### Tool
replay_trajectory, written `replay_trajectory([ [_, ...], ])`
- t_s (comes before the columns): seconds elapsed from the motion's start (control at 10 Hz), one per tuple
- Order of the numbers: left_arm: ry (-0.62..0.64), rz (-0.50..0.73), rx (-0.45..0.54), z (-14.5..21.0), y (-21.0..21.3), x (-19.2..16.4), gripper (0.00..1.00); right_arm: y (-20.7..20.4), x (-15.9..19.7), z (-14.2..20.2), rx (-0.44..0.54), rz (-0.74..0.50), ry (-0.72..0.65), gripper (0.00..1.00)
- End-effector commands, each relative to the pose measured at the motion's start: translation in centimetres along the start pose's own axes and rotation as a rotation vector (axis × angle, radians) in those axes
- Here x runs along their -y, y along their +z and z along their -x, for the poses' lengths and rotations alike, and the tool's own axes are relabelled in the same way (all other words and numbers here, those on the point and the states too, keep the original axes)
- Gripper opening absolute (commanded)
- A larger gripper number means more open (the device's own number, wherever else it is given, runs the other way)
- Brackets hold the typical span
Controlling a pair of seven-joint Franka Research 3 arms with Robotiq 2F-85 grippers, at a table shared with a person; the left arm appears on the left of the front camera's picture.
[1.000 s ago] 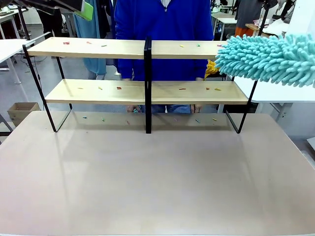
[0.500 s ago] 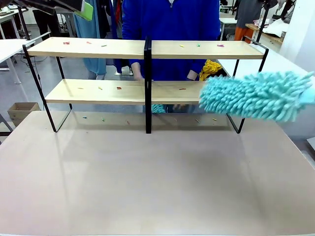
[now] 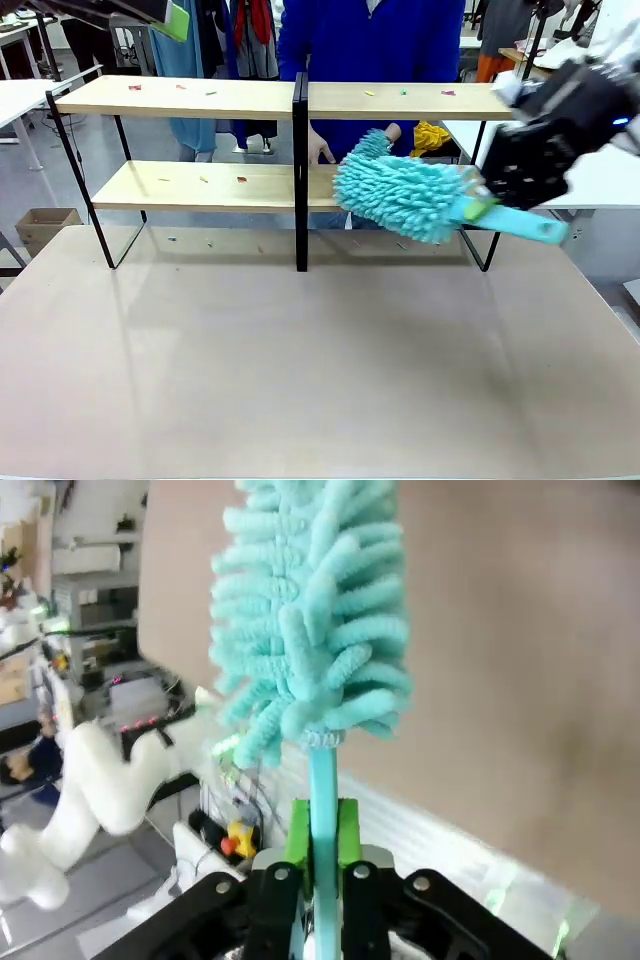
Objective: Clean the shelves.
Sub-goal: Pick up the Duster when the human hands it over.
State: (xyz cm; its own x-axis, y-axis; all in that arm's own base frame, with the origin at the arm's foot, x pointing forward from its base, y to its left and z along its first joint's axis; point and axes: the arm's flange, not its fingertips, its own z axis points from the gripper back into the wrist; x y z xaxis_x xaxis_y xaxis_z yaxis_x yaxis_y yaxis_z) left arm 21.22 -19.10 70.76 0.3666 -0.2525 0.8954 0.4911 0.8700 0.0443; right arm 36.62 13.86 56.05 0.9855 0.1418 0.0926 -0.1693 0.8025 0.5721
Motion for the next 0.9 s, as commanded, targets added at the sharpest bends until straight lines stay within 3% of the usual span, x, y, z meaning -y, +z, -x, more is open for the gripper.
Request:
replay_trajectory([
  [0.0,-0.006,0.002,0.008,0.0,0.0,-0.2,1.0,-0.7,0.0,-3.1,0.142,-0.091,-0.013,0.12],
  [0.1,-0.006,0.002,0.008,0.0,0.0,-0.2,1.0,0.0,0.0,0.0,0.0,0.0,0.0,0.12],
  [0.2,-0.006,0.002,0.008,0.0,0.0,-0.2,1.0,0.0,0.0,0.0,0.0,0.0,0.0,0.12],
  [0.3,-0.006,0.002,0.008,0.0,0.0,-0.2,1.0,-1.8,0.2,-2.5,0.065,-0.019,-0.007,0.12],
  [0.5,-0.006,0.002,0.008,0.0,0.0,-0.2,1.0,-3.5,0.7,-4.8,0.081,-0.072,0.025,0.12],
  [0.6,-0.006,0.002,0.008,0.0,0.0,-0.2,1.0,-3.9,0.6,-4.6,0.018,-0.091,0.03,0.12],
  [0.7,-0.006,0.002,0.008,0.0,0.0,-0.2,1.0,-2.8,0.9,-3.1,-0.142,-0.119,0.007,0.12],
  [0.8,-0.006,0.002,0.008,0.0,0.0,-0.2,1.0,-0.1,1.9,-0.8,-0.205,-0.133,-0.008,0.12],
])
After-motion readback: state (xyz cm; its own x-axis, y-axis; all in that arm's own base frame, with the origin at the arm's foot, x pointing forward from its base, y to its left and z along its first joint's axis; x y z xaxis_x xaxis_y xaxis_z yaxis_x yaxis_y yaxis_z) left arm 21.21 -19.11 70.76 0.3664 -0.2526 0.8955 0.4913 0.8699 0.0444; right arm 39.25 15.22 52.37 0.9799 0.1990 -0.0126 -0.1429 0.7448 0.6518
